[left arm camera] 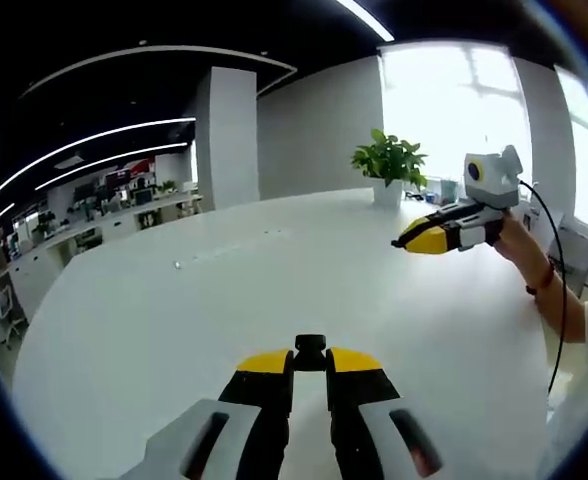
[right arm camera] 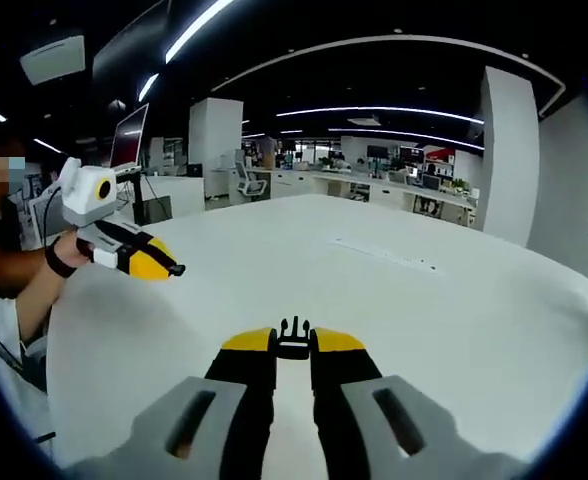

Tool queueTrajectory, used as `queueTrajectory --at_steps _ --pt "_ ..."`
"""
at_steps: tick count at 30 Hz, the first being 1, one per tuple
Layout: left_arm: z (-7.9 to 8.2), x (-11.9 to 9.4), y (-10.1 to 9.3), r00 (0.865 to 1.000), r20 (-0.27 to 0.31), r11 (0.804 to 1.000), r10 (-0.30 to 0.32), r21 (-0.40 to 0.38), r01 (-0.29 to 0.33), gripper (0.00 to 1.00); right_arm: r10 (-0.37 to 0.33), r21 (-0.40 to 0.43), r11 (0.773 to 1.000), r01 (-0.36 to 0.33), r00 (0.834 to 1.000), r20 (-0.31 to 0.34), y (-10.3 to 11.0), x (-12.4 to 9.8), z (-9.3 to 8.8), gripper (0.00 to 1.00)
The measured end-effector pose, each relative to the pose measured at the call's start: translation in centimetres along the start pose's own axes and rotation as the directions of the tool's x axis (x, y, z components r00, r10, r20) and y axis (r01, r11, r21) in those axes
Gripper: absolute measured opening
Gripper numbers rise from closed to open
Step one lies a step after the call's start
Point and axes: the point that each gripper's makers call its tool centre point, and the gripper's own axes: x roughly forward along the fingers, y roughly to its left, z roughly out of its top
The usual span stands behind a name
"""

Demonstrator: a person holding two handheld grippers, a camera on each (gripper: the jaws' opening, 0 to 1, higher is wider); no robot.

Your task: Snap the two parts of the plastic buckle together until the buckle closes and remains connected.

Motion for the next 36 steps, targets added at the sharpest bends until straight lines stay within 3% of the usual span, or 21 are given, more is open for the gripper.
queueTrajectory --at_steps 10,15,17,26,28,30,36 --pt "-0.3 -0.1 -0.8 0.999 -0.001 0.999 -0.032 0.013 0.032 0.11 0.026 -0.023 0.999 -0.026 0.999 -0.018 0.6 0.1 -0.6 0.12" --pt "-0.3 -0.1 -1.4 0.999 -0.004 0.998 -0.051 0.044 0.051 0.11 0.076 -0.026 0.997 -0.077 0.997 -0.027 1.4 0.5 -0.9 0.12" --pt "0.0 -0.2 -1.5 0.998 0.018 0.993 -0.061 0.104 0.059 0.11 0.099 -0.026 0.995 -0.1 0.995 -0.035 1.8 0.7 -1.2 0.12" --pt "-0.6 -0.3 -1.5 0.993 0.005 0.989 -0.115 0.098 0.114 0.11 0.226 -0.051 0.972 -0.228 0.973 -0.056 4.0 1.0 -1.9 0.12" --pt "-0.5 -0.3 -1.6 0.991 0.019 0.974 -0.135 0.188 0.129 0.11 0.243 -0.064 0.967 -0.247 0.968 -0.063 4.4 1.1 -2.0 0.12" --pt "-0.5 -0.3 -1.4 0.992 0.017 0.978 -0.121 0.176 0.116 0.11 0.285 -0.091 0.952 -0.293 0.955 -0.084 5.0 1.1 -2.4 0.12" --pt "-0.2 -0.5 -1.7 0.986 0.029 0.973 -0.162 0.172 0.155 0.11 0.319 -0.094 0.94 -0.329 0.942 -0.107 5.6 1.5 -3.3 0.12"
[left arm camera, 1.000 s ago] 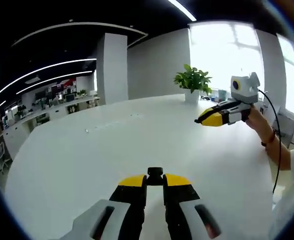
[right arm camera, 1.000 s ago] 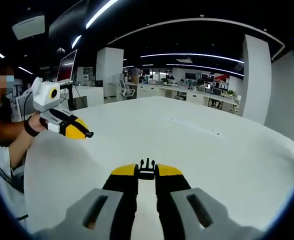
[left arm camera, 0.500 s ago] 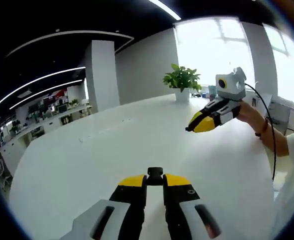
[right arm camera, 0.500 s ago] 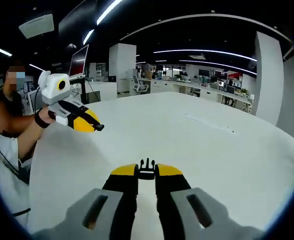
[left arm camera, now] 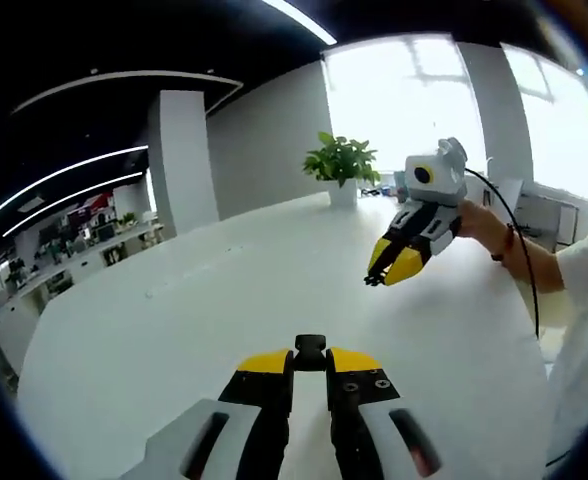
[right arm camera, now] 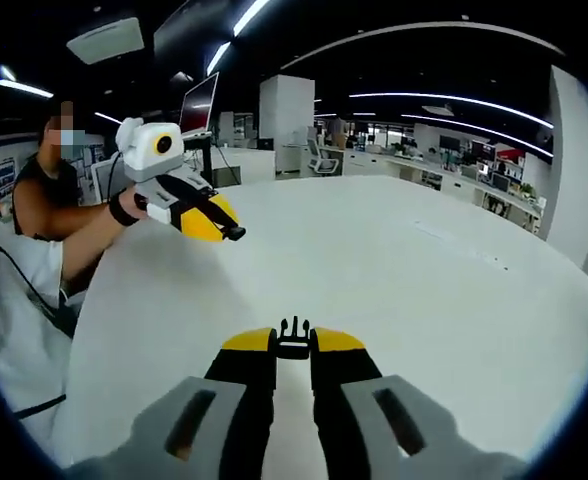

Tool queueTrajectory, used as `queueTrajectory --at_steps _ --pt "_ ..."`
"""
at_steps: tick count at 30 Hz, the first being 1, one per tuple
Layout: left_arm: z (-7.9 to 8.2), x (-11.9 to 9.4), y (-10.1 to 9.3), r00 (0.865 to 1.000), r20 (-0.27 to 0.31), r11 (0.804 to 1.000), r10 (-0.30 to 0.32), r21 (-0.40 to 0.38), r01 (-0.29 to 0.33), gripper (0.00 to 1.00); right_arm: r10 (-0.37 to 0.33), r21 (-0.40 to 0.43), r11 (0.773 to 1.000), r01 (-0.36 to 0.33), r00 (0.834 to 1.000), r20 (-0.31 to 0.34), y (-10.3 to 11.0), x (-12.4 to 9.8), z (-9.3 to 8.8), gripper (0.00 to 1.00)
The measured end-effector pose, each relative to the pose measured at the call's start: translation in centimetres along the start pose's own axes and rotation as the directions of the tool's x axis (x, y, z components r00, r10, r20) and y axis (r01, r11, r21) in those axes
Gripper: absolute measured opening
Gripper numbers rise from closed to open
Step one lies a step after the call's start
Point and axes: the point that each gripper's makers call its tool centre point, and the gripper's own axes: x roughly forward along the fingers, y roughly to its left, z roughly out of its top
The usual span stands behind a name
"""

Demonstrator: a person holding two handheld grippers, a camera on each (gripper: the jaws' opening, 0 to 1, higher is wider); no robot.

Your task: Snap the two parts of the plastic buckle together until the buckle closes and remains connected.

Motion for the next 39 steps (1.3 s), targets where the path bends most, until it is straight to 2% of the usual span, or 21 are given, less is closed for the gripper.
queueTrajectory --at_steps 3,8,11,13,14,18,24,29,31,34,39 --pt "-0.2 0.1 -0.7 0.999 -0.002 0.998 -0.054 0.02 0.054 0.11 0.018 -0.02 1.0 -0.018 1.0 -0.006 0.3 0.1 -0.1 0.12" --pt "-0.4 0.0 -1.3 0.995 0.007 0.995 -0.095 0.013 0.095 0.11 0.047 -0.047 0.998 -0.046 0.999 0.002 0.9 0.2 -0.3 0.12" --pt "-0.8 -0.1 -2.1 0.99 0.007 0.99 -0.14 0.026 0.14 0.11 0.086 -0.046 0.995 -0.085 0.996 0.004 1.5 0.3 -0.5 0.12" --pt "-1.1 -0.2 -3.0 0.982 0.006 0.98 -0.19 0.062 0.189 0.11 0.12 -0.046 0.992 -0.12 0.993 0.004 2.0 0.4 -0.6 0.12" --pt "-1.3 -0.2 -3.0 0.98 0.003 0.979 -0.2 0.047 0.2 0.11 0.12 -0.047 0.992 -0.12 0.993 0.003 2.0 0.5 -0.7 0.12" --pt "-1.8 -0.1 -3.2 0.978 -0.017 0.976 -0.208 0.054 0.209 0.11 0.12 -0.055 0.991 -0.121 0.993 -0.013 2.1 0.6 -1.0 0.12" --pt "-2.1 -0.1 -4.1 0.968 -0.029 0.966 -0.248 0.064 0.249 0.11 0.179 -0.07 0.981 -0.18 0.984 -0.017 3.4 0.9 -1.1 0.12" --pt "-2.6 -0.2 -5.0 0.954 -0.047 0.952 -0.295 0.071 0.297 0.11 0.214 -0.121 0.969 -0.217 0.976 -0.035 4.4 1.1 -1.5 0.12" --pt "-2.7 -0.2 -5.3 0.948 -0.05 0.946 -0.314 0.067 0.317 0.11 0.25 -0.113 0.961 -0.253 0.967 -0.039 5.0 1.1 -1.6 0.12" --pt "-2.9 -0.2 -5.8 0.94 -0.059 0.938 -0.335 0.071 0.339 0.11 0.254 -0.118 0.959 -0.257 0.966 -0.042 5.2 1.2 -1.6 0.12" --pt "-3.4 -0.2 -6.6 0.926 -0.082 0.925 -0.368 0.074 0.373 0.11 0.3 -0.119 0.946 -0.301 0.954 -0.03 6.1 1.1 -1.5 0.12"
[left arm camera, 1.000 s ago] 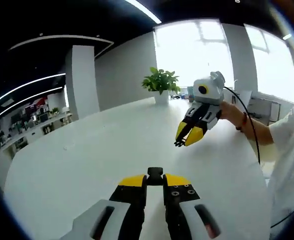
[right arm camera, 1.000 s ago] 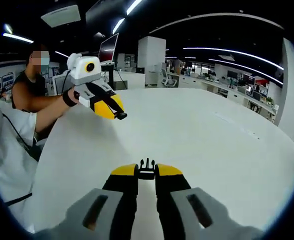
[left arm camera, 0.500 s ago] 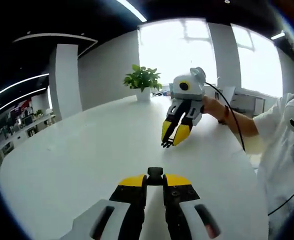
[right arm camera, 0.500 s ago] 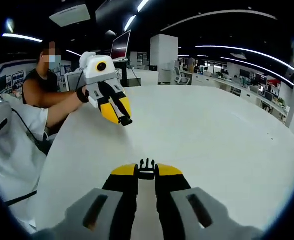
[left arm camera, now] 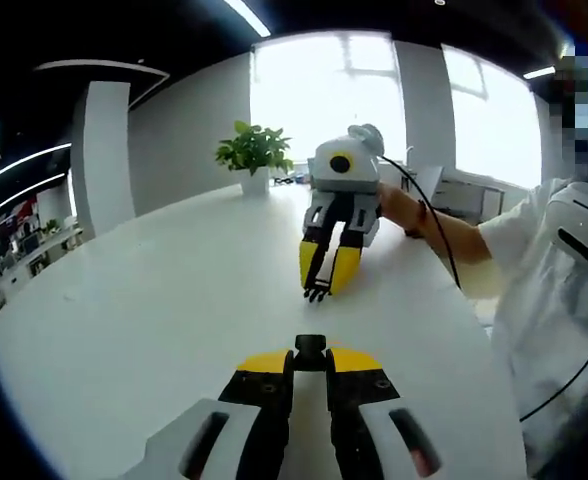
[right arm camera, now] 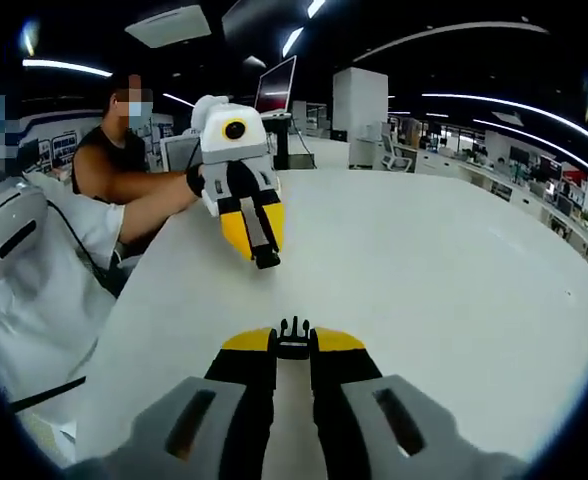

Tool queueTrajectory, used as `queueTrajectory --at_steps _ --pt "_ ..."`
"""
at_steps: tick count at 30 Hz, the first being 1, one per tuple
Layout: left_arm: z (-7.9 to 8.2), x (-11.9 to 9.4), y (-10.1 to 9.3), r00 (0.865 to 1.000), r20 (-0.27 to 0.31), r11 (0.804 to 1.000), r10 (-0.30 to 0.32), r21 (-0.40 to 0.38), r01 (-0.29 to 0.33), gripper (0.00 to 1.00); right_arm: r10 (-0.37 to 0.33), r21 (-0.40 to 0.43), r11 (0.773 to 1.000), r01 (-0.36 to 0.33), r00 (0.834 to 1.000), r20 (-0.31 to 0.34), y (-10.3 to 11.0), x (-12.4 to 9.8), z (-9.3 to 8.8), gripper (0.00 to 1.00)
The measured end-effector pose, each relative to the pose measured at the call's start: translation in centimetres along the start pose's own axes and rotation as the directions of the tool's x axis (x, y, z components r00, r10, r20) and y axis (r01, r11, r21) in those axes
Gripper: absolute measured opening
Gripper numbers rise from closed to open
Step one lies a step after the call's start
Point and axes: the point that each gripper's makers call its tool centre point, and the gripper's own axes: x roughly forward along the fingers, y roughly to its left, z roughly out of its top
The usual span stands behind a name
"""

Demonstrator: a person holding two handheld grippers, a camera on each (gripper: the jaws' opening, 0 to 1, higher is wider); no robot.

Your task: Snap the two parts of the plastic buckle together until the buckle closes and remains connected.

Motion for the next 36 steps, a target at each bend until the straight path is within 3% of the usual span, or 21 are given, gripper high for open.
queueTrajectory --at_steps 15,29,36 --pt "-0.7 0.4 -1.8 0.996 -0.028 0.996 -0.084 0.02 0.084 0.11 0.122 -0.034 0.992 -0.122 0.993 -0.002 2.4 0.7 -0.5 0.12" --pt "-1.1 0.7 -2.9 0.988 -0.035 0.989 -0.148 -0.008 0.148 0.11 0.173 -0.042 0.984 -0.172 0.984 0.034 3.1 0.7 -0.4 0.12" --pt "-1.4 0.9 -3.1 0.988 -0.04 0.988 -0.152 -0.005 0.152 0.11 0.177 -0.05 0.983 -0.175 0.983 0.039 3.2 0.6 -0.4 0.12"
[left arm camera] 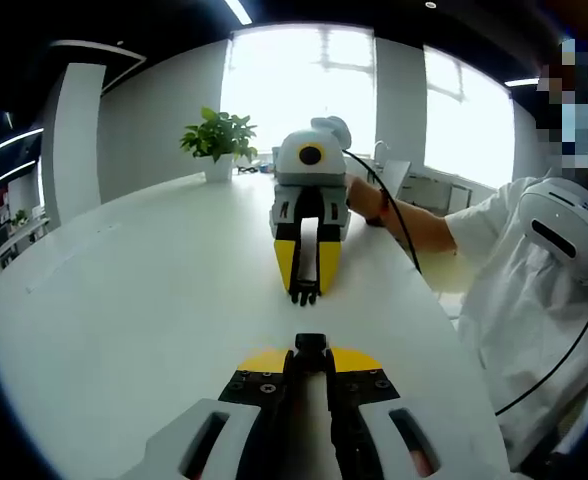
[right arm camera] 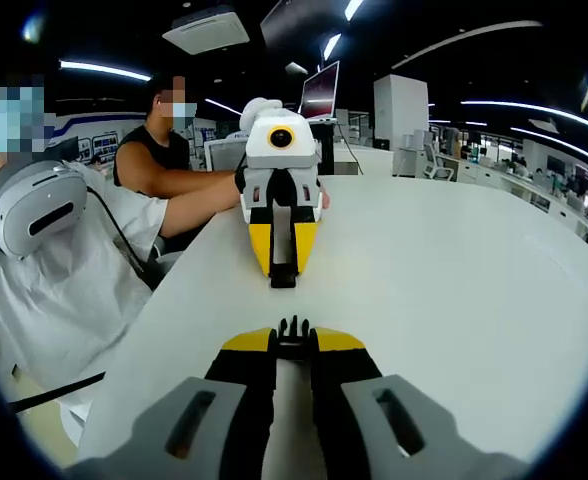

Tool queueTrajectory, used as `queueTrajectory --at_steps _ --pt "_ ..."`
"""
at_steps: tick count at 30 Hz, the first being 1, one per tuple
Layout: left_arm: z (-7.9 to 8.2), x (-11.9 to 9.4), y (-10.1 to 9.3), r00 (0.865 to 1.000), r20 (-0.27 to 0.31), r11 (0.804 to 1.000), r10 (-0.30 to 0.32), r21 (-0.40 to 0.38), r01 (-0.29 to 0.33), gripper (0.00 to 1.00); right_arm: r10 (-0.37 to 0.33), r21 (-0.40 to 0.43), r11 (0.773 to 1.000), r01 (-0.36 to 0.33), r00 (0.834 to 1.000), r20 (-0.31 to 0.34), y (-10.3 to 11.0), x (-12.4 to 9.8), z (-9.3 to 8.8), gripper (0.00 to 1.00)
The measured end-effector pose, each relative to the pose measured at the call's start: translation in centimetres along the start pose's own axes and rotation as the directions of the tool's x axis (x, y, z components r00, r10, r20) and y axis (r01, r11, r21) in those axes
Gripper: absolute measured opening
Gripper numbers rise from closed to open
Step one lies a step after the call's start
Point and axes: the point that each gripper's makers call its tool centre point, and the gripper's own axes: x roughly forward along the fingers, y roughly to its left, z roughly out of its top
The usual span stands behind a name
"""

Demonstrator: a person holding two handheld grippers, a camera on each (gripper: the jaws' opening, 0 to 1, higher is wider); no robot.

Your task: Snap the two parts of the plastic buckle together until the buckle closes and remains connected.

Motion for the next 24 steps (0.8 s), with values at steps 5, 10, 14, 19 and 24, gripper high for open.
queueTrajectory --at_steps 5,10,14,19,24 --pt "0.0 0.2 -0.2 1.0 0.009 1.0 -0.007 0.004 0.007 0.11 0.024 -0.038 0.999 -0.023 1.0 0.008 0.7 0.5 0.2 0.12" --pt "0.1 0.6 -0.7 1.0 0.02 1.0 -0.023 0.012 0.023 0.11 0.032 -0.042 0.999 -0.032 0.999 0.009 1.2 0.7 0.4 0.12" --pt "0.2 0.9 -0.9 0.999 0.026 1.0 -0.028 0.006 0.028 0.11 0.038 -0.046 0.998 -0.038 0.999 0.01 1.2 0.7 0.5 0.12" --pt "0.4 1.2 -1.1 0.999 0.034 0.999 -0.032 0.013 0.032 0.11 0.055 -0.052 0.997 -0.055 0.998 0.008 1.5 1.2 0.8 0.12" --pt "0.4 1.1 -1.2 0.999 0.036 0.999 -0.033 0.023 0.032 0.11 0.056 -0.062 0.997 -0.055 0.998 0.007 1.2 1.5 1.1 0.12"
